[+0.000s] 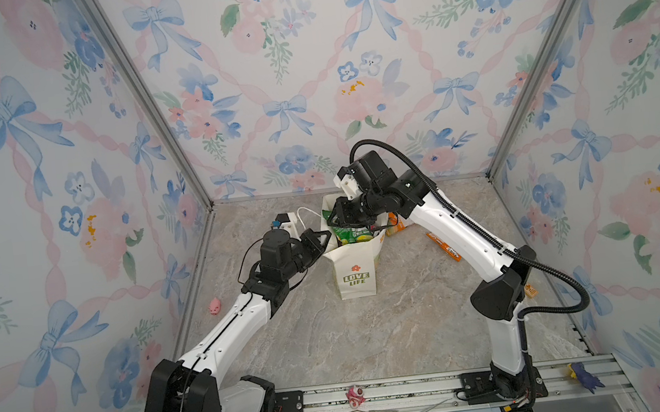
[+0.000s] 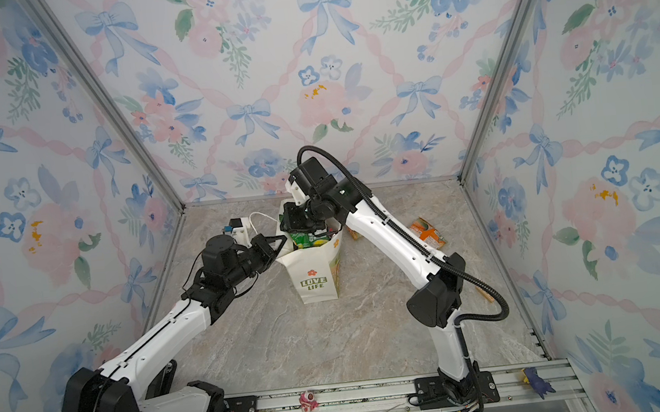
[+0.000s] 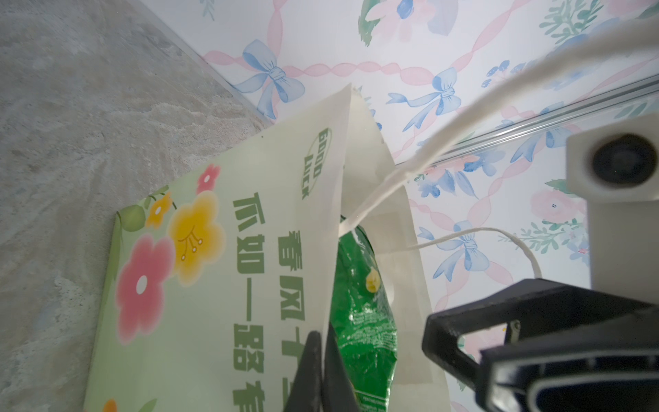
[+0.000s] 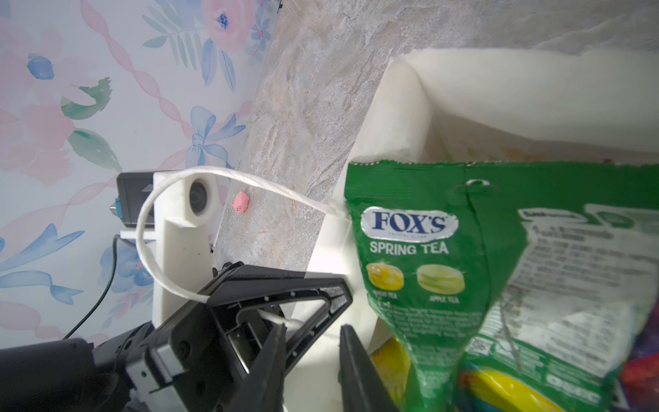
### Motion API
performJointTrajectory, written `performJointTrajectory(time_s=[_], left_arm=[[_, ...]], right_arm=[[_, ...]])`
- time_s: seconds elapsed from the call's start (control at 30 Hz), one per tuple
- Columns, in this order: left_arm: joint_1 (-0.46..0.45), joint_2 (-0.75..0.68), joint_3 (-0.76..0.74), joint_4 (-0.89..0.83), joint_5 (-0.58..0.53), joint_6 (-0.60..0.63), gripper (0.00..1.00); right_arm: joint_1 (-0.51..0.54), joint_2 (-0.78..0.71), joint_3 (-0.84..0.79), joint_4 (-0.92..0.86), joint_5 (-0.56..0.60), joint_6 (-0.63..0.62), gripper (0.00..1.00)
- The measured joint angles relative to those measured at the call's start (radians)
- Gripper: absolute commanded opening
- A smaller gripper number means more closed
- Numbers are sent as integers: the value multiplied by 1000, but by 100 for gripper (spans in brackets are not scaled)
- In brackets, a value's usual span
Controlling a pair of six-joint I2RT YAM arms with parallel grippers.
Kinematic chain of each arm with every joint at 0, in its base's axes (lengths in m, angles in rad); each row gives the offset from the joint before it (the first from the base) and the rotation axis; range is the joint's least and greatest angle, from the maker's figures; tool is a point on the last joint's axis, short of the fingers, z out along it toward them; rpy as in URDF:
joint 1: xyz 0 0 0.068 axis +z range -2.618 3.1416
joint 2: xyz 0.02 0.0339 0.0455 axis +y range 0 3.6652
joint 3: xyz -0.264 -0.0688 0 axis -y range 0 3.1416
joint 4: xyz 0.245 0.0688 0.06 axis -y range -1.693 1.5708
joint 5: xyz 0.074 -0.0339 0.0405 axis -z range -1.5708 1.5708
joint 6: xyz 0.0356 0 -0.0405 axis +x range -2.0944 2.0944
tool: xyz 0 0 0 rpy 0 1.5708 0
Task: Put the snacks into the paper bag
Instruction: 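Open the right gripper to release the green packet inside the bag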
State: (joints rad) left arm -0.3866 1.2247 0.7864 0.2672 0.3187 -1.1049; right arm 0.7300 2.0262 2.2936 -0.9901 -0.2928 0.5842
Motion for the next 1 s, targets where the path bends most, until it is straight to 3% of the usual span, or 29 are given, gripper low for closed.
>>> performJointTrajectory(time_s=[0.3,1.0], left_arm=[[0,0,0,0,0,0,0],[-13,-8,0,-3,0,0,0]], right_arm=[[-21,82,1,-23,28,-1,29],[-43,93,50,-69,91,-1,32]])
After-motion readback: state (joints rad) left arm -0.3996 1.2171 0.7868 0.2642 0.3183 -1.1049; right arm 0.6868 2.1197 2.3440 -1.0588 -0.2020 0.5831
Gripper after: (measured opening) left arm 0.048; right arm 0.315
